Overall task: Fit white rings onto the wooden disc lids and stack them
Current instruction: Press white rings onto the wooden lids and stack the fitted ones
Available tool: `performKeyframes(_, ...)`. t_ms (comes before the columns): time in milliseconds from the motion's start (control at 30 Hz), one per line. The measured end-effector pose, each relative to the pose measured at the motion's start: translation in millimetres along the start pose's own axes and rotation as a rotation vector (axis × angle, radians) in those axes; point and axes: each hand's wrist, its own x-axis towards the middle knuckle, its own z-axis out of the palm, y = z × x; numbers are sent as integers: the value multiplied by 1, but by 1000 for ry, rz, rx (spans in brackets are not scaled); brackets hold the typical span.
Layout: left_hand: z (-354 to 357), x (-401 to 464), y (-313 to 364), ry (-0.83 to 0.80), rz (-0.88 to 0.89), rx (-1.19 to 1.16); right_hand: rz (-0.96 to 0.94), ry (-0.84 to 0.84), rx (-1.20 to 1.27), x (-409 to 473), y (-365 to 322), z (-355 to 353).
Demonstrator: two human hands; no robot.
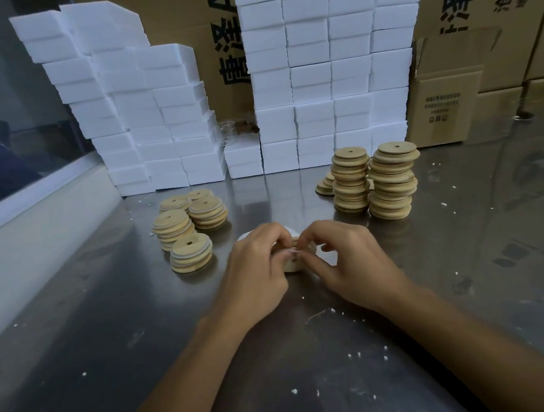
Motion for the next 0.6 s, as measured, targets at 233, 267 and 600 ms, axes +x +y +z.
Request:
performKeyframes(233,1,-1,-4,33,-91,-71,14,3,1,0,0,1)
performKeyframes(267,1,-1,-4,28,-94,-69,23,5,18,0,1,1)
performKeyframes(600,1,0,1,19,-98,-85,298,59,260,0,7,-2)
